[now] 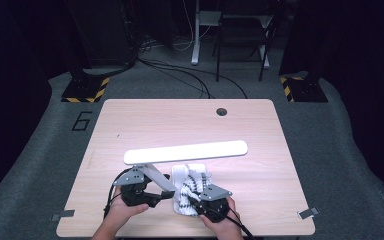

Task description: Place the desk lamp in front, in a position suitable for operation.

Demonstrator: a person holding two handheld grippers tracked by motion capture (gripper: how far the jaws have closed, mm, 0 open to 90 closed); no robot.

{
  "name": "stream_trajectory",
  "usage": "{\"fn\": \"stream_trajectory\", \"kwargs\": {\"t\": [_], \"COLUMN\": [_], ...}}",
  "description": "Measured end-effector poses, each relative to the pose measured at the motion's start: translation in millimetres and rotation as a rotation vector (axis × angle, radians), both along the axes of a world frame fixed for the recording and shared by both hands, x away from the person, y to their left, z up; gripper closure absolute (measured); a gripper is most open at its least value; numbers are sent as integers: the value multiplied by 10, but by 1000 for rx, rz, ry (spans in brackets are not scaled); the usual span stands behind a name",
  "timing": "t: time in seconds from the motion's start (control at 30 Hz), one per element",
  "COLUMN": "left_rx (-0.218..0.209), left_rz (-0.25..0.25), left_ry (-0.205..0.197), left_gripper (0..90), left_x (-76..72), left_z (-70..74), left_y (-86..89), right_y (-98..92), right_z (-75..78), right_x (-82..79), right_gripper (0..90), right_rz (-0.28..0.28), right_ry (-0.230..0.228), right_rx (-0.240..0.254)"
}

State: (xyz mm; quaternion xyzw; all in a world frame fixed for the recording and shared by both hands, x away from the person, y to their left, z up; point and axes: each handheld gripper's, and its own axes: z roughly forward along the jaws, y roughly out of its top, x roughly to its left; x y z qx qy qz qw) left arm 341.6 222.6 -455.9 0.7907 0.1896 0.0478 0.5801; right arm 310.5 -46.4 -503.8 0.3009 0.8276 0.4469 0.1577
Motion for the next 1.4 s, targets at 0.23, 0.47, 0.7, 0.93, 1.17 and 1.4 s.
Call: {"fn": "stream_trajectory", "kwargs": {"t": [0.23, 0.47, 0.7, 0.93, 1.17, 1.4], "left_rx": [13, 31, 53, 56, 52, 55], "left_rz": [-9, 13, 29, 51, 54, 50], "left_ry": [-2, -6, -24, -24, -27, -33], "left_gripper": [428, 495, 522, 530, 531, 533], "left_x": [6, 2, -30, -62, -65, -69], "left_z": [-49, -73, -72, -77, -82, -85], "left_y": [0, 9, 14, 11, 12, 17], "right_y": [-13, -23, -29, -40, -47, -53], "right_z": [-2, -5, -3, 1, 16, 51], "right_x": [-4, -1, 6, 7, 10, -1], "right_gripper": [730, 730, 729, 729, 730, 733], "right_rz": [-5, -5, 1, 4, -7, -8], "right_ry": [6, 3, -4, -1, 21, -6], "right_rx": [-1, 0, -1, -2, 18, 25]}}
